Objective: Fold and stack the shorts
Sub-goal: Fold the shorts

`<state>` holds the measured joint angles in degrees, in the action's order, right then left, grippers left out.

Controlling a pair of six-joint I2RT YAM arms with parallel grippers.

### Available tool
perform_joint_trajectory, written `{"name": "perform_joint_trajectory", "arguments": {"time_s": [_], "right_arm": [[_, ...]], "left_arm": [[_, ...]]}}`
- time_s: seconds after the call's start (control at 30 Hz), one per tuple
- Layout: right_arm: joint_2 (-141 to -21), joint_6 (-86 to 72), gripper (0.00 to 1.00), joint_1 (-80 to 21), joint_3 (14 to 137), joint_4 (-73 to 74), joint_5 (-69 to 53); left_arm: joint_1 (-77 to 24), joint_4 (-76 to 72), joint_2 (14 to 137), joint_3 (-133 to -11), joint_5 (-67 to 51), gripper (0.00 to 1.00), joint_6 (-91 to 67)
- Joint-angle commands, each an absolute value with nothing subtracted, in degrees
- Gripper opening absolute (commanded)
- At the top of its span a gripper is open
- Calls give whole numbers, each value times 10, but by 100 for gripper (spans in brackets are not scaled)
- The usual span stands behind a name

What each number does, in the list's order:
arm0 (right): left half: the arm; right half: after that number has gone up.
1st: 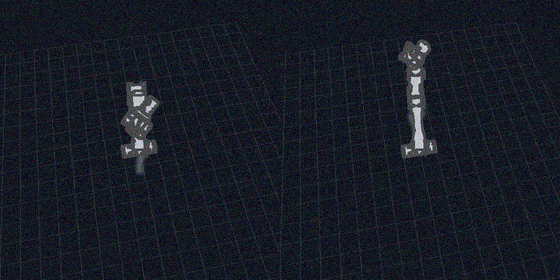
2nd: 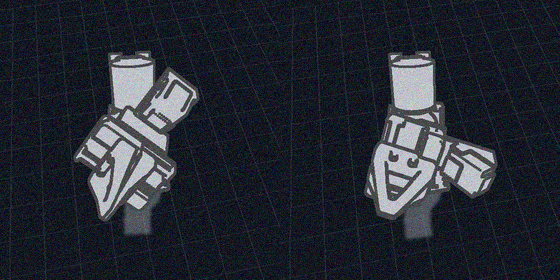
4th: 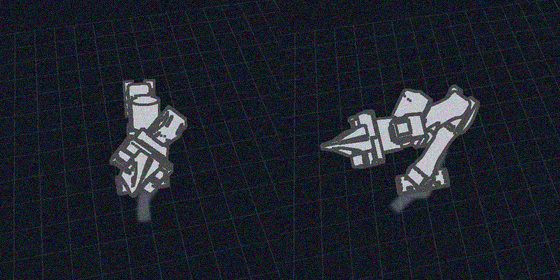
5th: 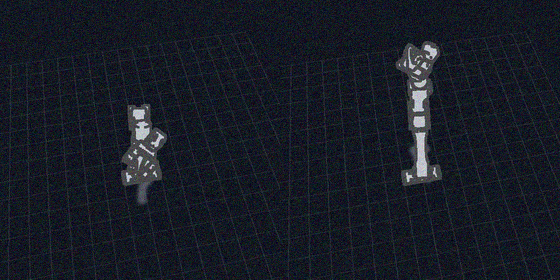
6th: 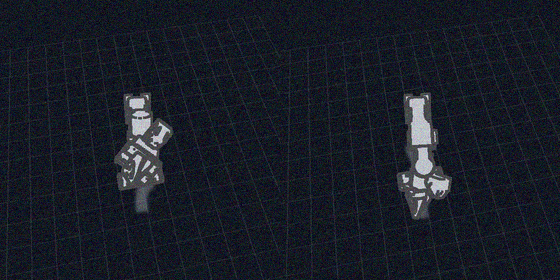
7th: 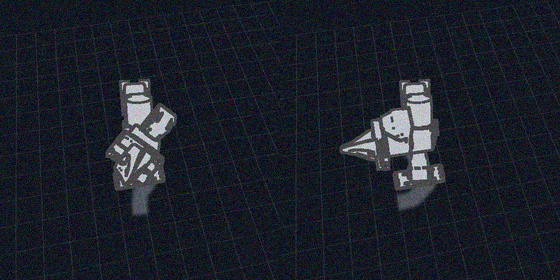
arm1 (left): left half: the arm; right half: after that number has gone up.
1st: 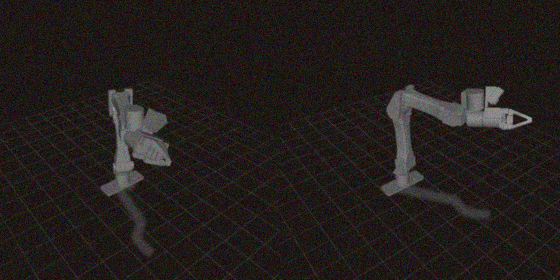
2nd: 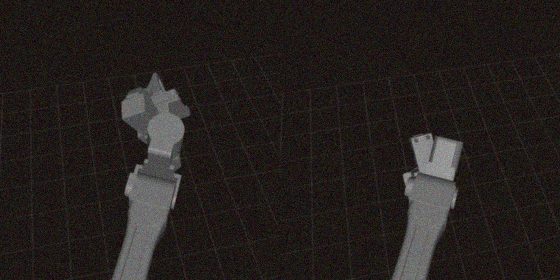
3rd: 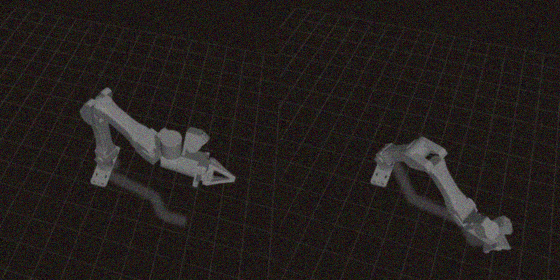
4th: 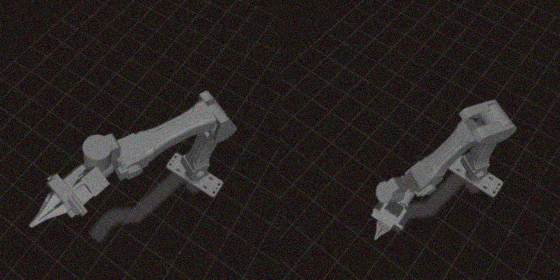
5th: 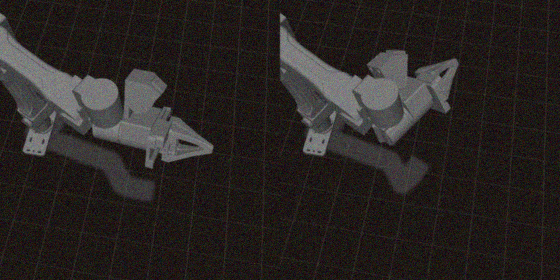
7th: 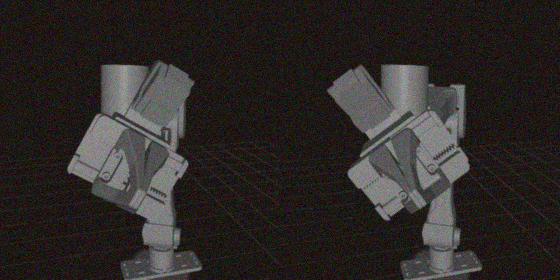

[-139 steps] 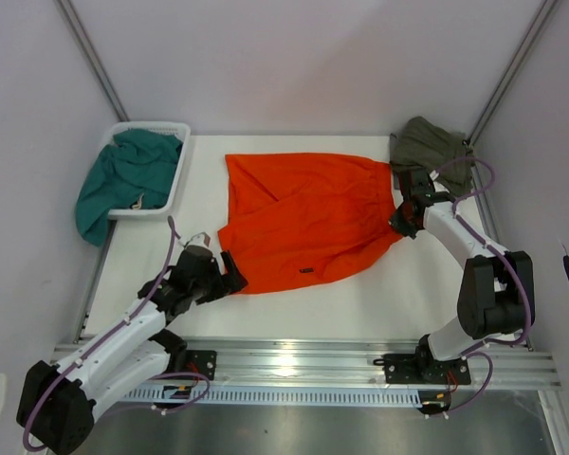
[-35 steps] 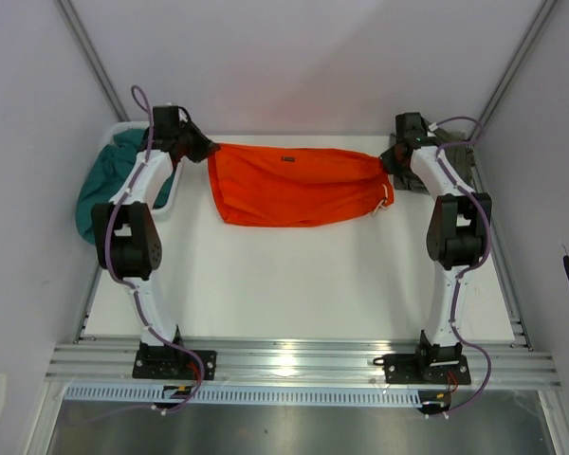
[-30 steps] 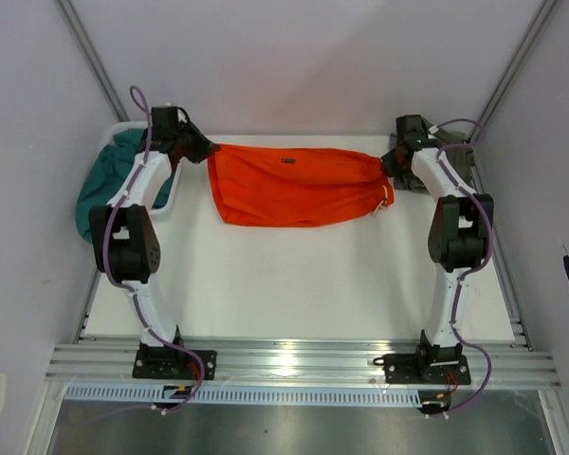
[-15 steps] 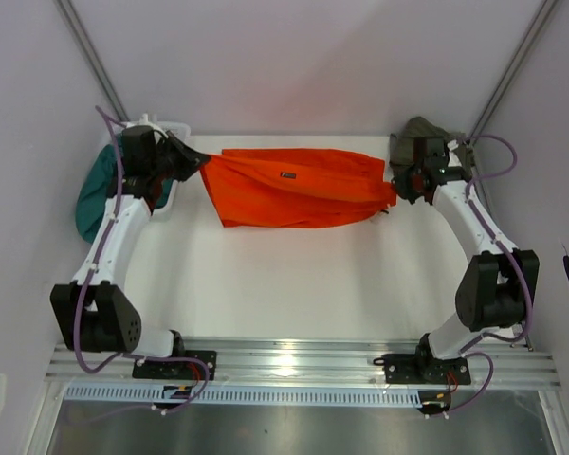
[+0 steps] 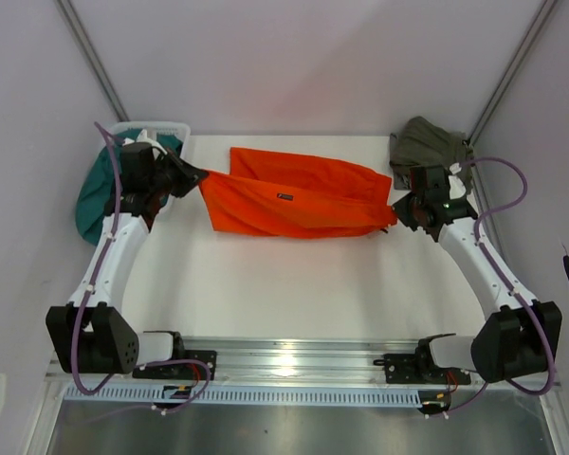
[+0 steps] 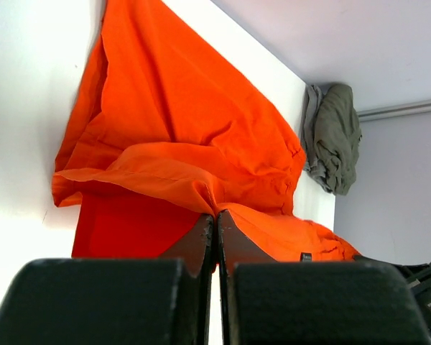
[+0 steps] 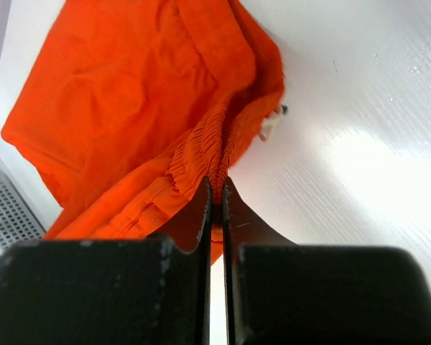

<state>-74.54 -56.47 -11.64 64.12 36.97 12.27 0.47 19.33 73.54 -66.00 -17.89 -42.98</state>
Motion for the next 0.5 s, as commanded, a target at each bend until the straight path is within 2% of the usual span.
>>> {"name": "perform_joint_trajectory", "arguments": {"time_s": [0.0, 0.47], "right_arm": [[-744, -587, 0, -115, 649, 372, 169], [-866, -635, 0, -101, 725, 377, 168]], "left_arm": [[14, 175, 732, -686, -173, 0, -419], [13, 178, 857, -792, -169, 0, -423]]}}
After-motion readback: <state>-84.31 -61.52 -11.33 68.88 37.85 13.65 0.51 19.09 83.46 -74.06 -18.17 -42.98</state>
